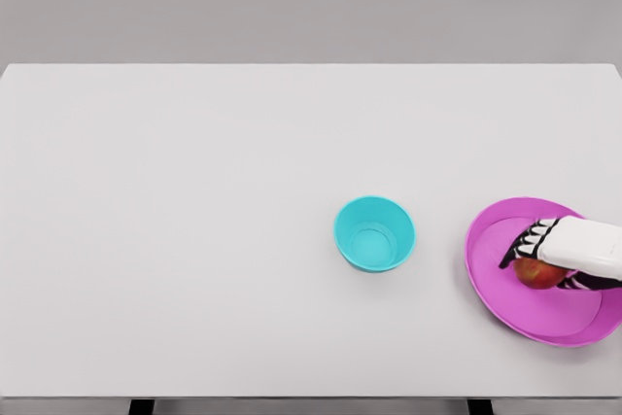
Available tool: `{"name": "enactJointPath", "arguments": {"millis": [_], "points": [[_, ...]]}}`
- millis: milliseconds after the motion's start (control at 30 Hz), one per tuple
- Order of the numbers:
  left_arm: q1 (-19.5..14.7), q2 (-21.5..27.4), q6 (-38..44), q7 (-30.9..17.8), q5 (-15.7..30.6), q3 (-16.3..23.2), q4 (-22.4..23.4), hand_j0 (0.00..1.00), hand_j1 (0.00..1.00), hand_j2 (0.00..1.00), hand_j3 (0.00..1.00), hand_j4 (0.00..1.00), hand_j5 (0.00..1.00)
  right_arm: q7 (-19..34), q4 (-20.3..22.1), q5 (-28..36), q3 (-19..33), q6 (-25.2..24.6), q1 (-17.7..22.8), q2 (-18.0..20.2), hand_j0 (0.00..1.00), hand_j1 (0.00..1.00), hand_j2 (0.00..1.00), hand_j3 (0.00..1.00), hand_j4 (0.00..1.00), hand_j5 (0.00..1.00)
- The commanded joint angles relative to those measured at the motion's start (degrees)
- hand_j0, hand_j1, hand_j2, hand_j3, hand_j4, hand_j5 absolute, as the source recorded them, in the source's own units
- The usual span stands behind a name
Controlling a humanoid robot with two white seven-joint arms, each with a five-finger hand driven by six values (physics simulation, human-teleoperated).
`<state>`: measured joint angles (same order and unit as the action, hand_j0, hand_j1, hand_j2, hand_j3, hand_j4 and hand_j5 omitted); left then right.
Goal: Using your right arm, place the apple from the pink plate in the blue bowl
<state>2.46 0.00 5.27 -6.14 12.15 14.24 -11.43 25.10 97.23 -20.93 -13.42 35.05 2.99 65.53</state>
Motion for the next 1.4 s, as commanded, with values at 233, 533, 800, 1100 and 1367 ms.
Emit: {"name": "enactJointPath", "arguments": {"millis": [233,533,800,1100,1367], "points": [[0.00,0.00,0.00,-0.01,0.07,0.00,0.00,1.00,1.00,1.00,1.00,1.00,1.00,0.48,-0.11,0.54,0.15,-0.05,-0.44,0.21,0.39,0.39,0.39,0.39,0.39,0.39],[0.00,0.00,0.00,-0.01,0.07,0.00,0.00,1.00,1.00,1.00,1.00,1.00,1.00,0.39,0.06,2.56,2.70,-0.05,-1.76,-0.32,0.39,0.39,0.39,0.39,0.39,0.39],[0.00,0.00,0.00,-0.01,0.07,0.00,0.00,1.00,1.00,1.00,1.00,1.00,1.00,0.48,2.96,3.18,2.70,-0.05,-4.57,-1.90,0.39,0.39,0.39,0.39,0.39,0.39],[0.00,0.00,0.00,-0.01,0.07,0.00,0.00,1.00,1.00,1.00,1.00,1.00,1.00,0.39,3.23,3.18,2.52,-0.05,-7.03,-5.68,0.39,0.39,0.39,0.39,0.39,0.39],[0.00,0.00,0.00,-0.01,-0.02,0.00,0.00,1.00,1.00,1.00,1.00,1.00,1.00,0.39,3.23,3.18,2.00,-0.05,-7.65,-8.76,0.39,0.39,0.39,0.39,0.39,0.39]]}}
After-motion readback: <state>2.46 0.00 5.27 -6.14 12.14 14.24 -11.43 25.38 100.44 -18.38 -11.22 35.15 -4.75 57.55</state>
